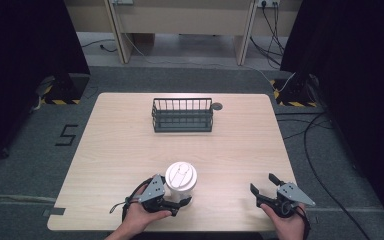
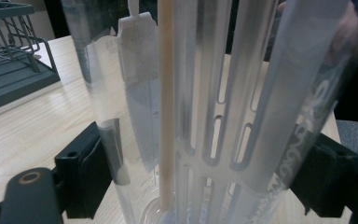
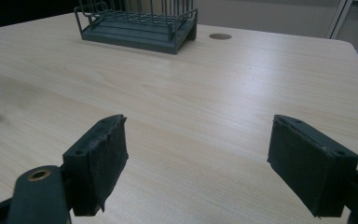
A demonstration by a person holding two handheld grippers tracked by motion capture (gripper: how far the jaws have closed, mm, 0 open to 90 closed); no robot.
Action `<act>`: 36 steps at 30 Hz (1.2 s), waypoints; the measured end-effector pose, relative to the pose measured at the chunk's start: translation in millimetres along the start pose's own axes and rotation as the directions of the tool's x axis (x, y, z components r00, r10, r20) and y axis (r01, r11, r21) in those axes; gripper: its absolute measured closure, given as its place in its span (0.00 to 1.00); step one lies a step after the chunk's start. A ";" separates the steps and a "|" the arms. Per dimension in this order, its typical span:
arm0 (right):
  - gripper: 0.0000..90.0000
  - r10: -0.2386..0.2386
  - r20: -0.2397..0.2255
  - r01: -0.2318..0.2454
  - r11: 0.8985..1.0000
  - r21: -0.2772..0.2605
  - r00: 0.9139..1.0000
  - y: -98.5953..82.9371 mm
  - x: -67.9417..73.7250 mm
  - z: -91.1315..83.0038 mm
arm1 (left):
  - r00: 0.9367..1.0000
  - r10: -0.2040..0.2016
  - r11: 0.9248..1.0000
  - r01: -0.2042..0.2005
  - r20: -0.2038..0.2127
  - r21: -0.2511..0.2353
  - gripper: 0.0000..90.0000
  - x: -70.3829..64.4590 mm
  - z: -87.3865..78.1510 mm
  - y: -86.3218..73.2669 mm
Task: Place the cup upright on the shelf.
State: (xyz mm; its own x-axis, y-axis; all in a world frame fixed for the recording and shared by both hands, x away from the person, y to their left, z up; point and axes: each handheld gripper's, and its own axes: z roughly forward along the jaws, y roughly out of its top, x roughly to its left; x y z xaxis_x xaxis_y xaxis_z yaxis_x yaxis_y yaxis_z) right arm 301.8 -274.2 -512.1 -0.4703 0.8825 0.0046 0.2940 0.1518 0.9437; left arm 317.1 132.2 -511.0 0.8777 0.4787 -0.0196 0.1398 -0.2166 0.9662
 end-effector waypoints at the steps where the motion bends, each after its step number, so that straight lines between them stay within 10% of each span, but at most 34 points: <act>1: 0.22 0.000 0.000 0.000 1.000 0.000 1.000 0.0 0.0 0.0 | 1.000 0.002 1.000 -0.002 0.000 0.002 0.19 0.0 -0.2 0.2; 36: 0.23 0.003 -0.006 -0.003 1.000 -0.004 1.000 -0.1 -0.7 -0.2 | 0.999 0.010 0.998 -0.012 -0.045 -0.056 0.20 17.7 -1.1 29.3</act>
State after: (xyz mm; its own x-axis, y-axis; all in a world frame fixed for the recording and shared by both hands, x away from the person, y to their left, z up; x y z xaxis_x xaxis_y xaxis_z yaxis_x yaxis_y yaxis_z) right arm 301.9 -274.9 -512.1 -0.4746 0.8802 0.0091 0.2919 0.1477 0.9450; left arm 336.2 135.3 -482.7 0.8575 0.5144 0.0011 0.1034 -0.1745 0.9792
